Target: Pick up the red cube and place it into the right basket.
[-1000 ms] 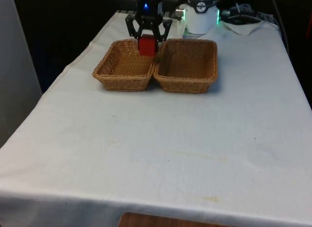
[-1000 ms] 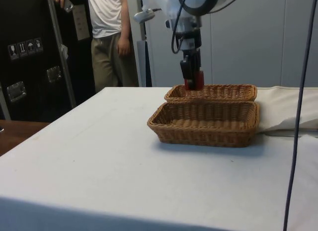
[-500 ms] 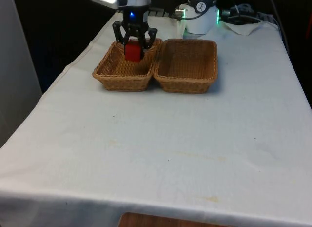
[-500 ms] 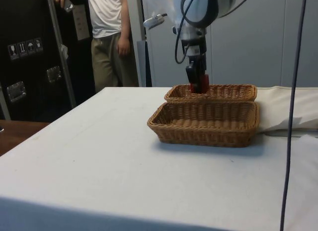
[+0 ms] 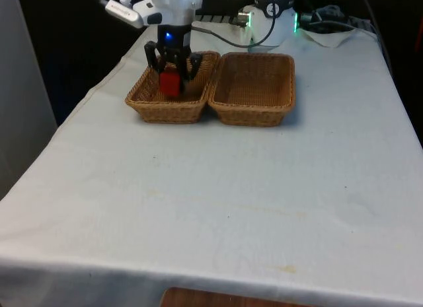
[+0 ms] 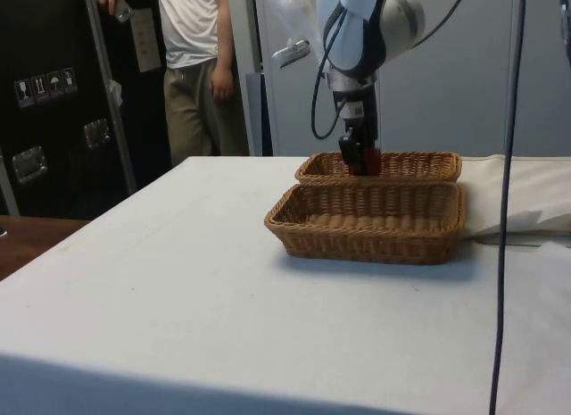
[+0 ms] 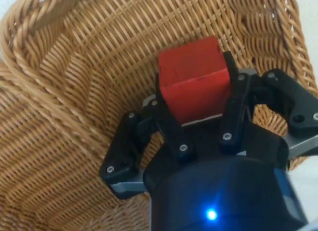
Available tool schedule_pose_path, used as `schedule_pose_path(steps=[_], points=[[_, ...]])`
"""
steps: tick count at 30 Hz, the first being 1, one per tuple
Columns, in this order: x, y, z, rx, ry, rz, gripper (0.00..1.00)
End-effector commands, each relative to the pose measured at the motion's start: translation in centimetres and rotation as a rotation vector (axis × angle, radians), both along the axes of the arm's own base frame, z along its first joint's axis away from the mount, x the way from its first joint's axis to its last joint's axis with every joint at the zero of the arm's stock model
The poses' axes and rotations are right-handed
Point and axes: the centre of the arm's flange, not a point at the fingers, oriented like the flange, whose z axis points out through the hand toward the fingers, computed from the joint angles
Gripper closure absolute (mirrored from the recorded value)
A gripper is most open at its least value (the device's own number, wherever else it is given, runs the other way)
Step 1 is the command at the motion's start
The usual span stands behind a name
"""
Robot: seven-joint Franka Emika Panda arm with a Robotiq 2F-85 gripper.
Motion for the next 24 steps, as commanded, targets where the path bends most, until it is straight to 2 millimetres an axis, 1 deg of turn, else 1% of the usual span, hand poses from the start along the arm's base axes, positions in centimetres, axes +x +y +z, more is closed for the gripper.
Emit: schedule_pose_path(steps=[1, 4, 10, 11, 13, 14, 17, 18, 19, 20, 21, 24], points=[[-0.01, 0.18, -0.03, 0.013, -0.016, -0.007, 0.98], [0.01, -0.01, -0.4, 0.001, -0.005, -0.014, 0.98], [-0.13, -0.4, -0.28, 0.008, -0.01, -0.025, 0.98], [-0.17, -0.43, -0.28, 0.008, -0.008, -0.026, 0.91], [-0.14, -0.51, -0.35, 0.0, -0.005, -0.027, 0.74], [-0.18, -0.43, -0.28, 0.008, -0.007, -0.026, 0.74], [-0.2, -0.47, -0.28, 0.008, -0.007, -0.028, 0.45], [-0.2, -0.47, -0.28, 0.008, -0.007, -0.029, 0.3], [-0.21, -0.47, -0.31, 0.007, -0.006, -0.028, 0.11], [-0.21, -0.47, -0.31, 0.007, -0.006, -0.028, 0.03], [-0.21, -0.47, -0.31, 0.007, -0.006, -0.028, 0.0], [-0.22, -0.47, -0.32, 0.008, -0.005, -0.028, 0.0]])
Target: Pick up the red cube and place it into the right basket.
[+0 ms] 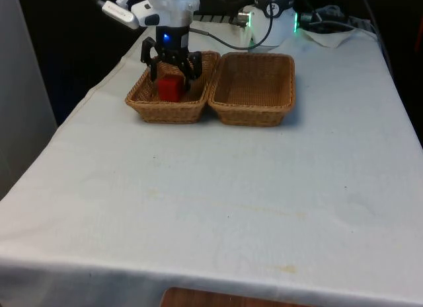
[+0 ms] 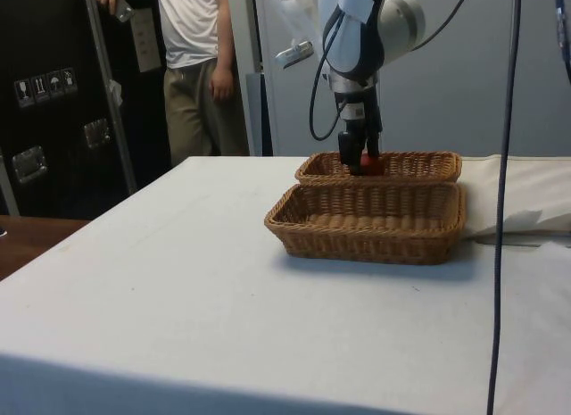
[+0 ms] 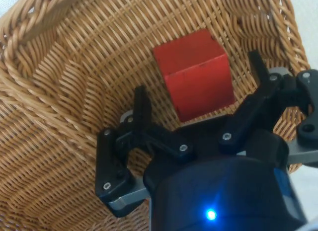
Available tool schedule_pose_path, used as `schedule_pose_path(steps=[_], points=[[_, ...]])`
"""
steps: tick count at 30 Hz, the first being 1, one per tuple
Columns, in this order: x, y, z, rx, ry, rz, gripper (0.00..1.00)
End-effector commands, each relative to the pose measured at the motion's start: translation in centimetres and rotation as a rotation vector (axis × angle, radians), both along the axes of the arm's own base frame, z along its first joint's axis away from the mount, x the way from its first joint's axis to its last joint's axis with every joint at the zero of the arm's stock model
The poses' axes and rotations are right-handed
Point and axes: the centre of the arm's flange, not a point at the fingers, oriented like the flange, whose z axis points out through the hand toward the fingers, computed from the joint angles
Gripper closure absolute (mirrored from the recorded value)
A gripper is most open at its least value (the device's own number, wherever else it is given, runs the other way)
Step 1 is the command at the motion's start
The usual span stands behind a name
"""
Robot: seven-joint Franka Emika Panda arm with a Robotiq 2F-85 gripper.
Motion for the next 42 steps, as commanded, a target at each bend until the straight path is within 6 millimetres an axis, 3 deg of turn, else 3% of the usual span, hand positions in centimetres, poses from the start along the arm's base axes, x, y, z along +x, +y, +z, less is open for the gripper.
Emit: schedule_pose_path(steps=[1, 8, 18, 42], points=[[-0.1, 0.1, 0.0, 0.008, -0.001, 0.0, 0.0], [0.2, 0.2, 0.5, 0.005, -0.011, 0.003, 0.0], [1.0, 1.6, 3.4, 0.034, -0.035, 0.009, 0.0], [5.5, 7.5, 10.7, 0.084, -0.085, 0.078, 0.0]])
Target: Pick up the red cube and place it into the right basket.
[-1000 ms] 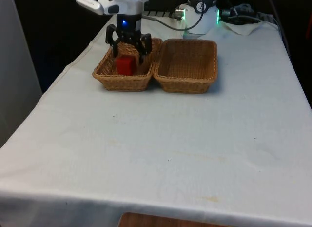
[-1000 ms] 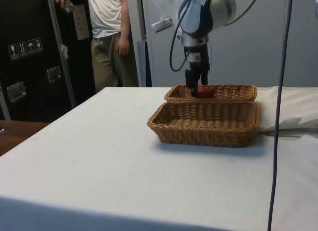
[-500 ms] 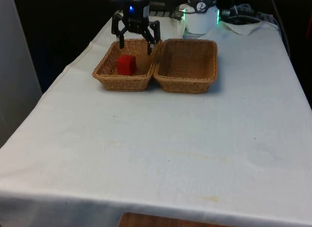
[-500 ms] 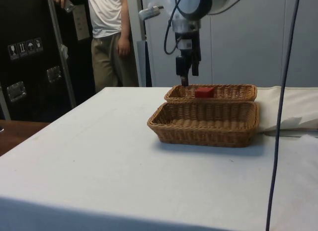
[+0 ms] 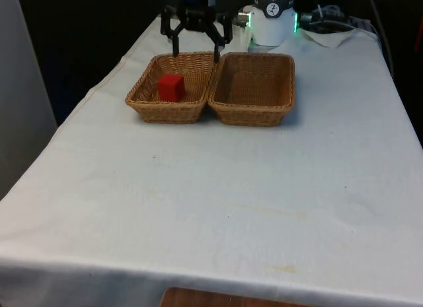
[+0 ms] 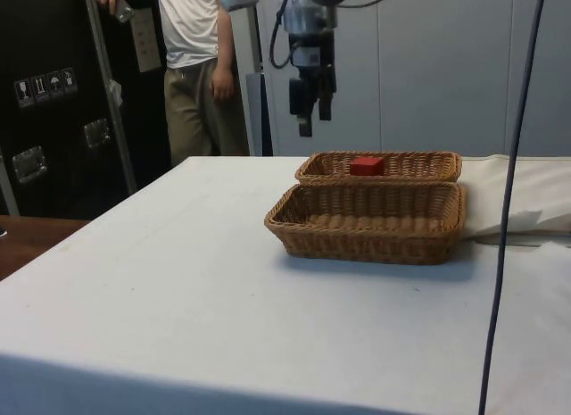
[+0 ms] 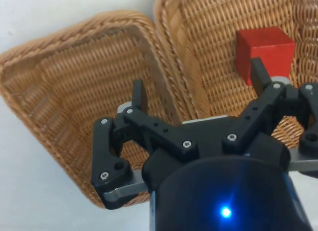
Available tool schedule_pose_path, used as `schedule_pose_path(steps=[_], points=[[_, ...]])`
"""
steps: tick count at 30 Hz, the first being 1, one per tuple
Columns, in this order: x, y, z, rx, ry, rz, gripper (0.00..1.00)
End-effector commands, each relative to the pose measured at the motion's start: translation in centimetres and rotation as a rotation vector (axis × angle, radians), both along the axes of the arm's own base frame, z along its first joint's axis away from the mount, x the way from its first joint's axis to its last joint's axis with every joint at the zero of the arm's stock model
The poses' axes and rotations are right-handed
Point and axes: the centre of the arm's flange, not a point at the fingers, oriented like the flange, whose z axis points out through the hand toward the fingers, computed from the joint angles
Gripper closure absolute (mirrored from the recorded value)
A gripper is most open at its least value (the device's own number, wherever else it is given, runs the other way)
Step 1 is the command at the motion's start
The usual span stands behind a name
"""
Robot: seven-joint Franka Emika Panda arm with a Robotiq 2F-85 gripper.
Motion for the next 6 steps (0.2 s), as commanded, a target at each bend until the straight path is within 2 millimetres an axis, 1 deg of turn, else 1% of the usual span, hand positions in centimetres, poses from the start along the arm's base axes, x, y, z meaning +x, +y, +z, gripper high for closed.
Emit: schedule_pose_path(steps=[1, 5, 6], points=[[0.3, 0.5, 0.4, -0.004, 0.001, 0.0, 0.0], [1.0, 1.5, 0.9, -0.001, -0.009, 0.011, 0.0], [0.9, 1.3, 0.8, 0.002, -0.012, 0.014, 0.0]])
